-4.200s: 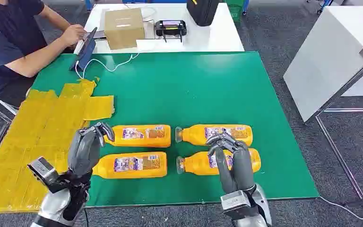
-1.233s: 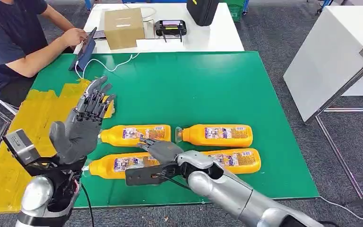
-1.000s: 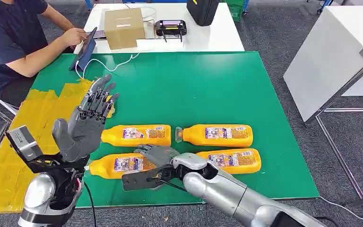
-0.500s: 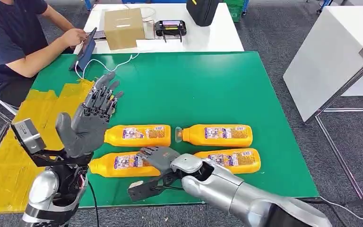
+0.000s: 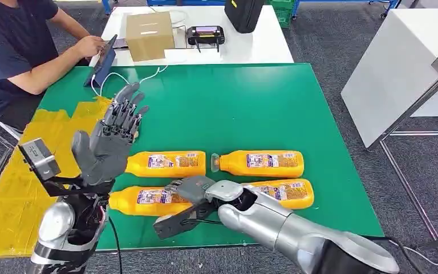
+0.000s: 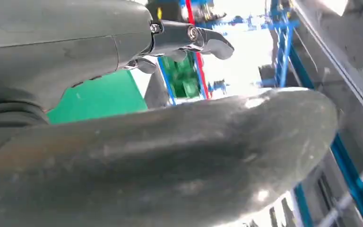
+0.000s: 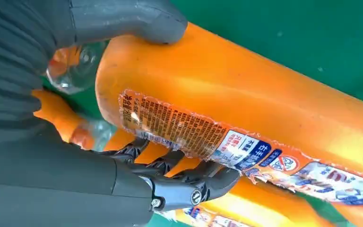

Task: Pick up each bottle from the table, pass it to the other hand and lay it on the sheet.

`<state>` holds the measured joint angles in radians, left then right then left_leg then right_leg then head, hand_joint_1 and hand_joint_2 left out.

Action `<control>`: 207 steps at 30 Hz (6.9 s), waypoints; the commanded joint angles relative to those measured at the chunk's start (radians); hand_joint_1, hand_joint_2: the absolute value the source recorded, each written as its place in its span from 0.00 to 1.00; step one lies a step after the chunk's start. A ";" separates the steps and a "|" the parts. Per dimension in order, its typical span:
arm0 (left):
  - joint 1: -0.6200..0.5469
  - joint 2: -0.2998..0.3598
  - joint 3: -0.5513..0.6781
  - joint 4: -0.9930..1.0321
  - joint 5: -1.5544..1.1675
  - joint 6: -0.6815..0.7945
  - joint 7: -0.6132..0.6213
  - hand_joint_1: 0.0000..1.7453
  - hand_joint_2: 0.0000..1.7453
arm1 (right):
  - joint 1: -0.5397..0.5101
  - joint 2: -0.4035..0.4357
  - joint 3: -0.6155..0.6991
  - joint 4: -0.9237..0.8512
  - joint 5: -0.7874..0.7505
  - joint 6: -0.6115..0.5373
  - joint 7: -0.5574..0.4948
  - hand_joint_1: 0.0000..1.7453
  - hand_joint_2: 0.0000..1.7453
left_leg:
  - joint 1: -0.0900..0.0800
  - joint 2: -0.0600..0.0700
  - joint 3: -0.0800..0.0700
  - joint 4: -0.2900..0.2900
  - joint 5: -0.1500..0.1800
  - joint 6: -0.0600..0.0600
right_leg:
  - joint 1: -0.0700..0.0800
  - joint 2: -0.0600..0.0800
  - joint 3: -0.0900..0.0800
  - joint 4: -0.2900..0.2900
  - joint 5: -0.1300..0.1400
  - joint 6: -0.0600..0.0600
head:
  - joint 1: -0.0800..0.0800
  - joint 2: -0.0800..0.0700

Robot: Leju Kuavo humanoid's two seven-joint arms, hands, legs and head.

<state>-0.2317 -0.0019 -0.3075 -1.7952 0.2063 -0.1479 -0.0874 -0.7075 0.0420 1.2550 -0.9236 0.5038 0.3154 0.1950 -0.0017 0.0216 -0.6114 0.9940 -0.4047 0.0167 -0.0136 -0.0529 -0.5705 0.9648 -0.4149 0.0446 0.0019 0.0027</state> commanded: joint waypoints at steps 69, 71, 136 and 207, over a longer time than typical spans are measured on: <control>0.174 0.003 0.194 -0.058 0.060 0.466 0.046 0.00 1.00 | 0.399 -0.231 -0.429 -0.399 -0.105 -0.328 0.073 1.00 1.00 | 0.001 -0.003 -0.003 -0.001 -0.002 -0.002 | 0.001 0.004 -0.001 -0.002 -0.001 -0.002 | 0.000 0.000; 0.168 0.003 0.193 -0.054 0.060 0.466 0.046 0.00 1.00 | 0.382 -0.226 -0.418 -0.382 -0.106 -0.317 0.075 1.00 1.00 | 0.000 -0.003 -0.005 -0.001 -0.001 -0.001 | 0.000 0.002 -0.003 -0.001 -0.001 -0.001 | 0.000 0.000; 0.046 0.013 0.212 0.018 0.036 0.532 0.001 0.00 1.00 | 0.176 -0.184 -0.239 -0.120 -0.359 -0.275 0.090 1.00 1.00 | 0.001 0.000 0.002 -0.002 -0.001 -0.002 | 0.001 0.004 0.004 -0.003 0.001 -0.004 | 0.000 0.000; 0.237 0.122 0.027 -0.100 0.169 -0.280 0.038 1.00 1.00 | 0.234 -0.125 -0.183 -0.605 -0.612 -0.081 0.021 1.00 1.00 | 0.001 0.000 -0.007 -0.001 0.000 -0.001 | 0.001 0.002 -0.006 0.000 0.001 -0.004 | 0.000 0.000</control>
<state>0.0464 0.0950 -0.2438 -1.9619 0.3708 -0.4151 -0.0492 -0.4167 -0.0752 0.9945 -1.5938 -0.1064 0.2243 0.2148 -0.0015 0.0226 -0.6209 0.9937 -0.4048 0.0162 -0.0126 -0.0528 -0.5788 0.9649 -0.4134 0.0417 0.0019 0.0027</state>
